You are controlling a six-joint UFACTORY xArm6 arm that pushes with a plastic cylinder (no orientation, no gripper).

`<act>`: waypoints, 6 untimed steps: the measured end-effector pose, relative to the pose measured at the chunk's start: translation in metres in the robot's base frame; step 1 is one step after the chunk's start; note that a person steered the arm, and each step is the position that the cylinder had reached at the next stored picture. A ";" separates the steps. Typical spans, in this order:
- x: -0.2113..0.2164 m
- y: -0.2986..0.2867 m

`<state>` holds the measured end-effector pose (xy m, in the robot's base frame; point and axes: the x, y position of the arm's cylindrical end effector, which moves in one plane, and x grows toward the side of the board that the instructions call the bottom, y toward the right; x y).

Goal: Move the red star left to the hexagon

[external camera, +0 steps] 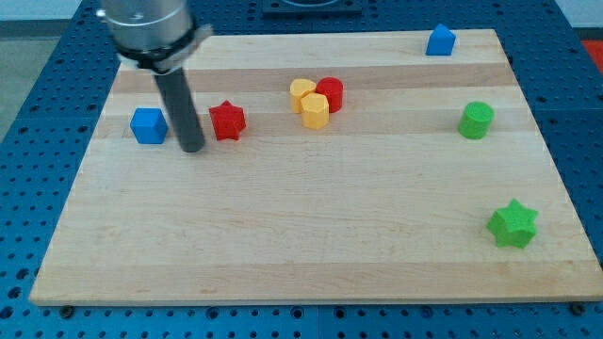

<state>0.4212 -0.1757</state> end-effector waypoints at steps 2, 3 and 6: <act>-0.026 0.015; -0.030 0.043; -0.055 0.100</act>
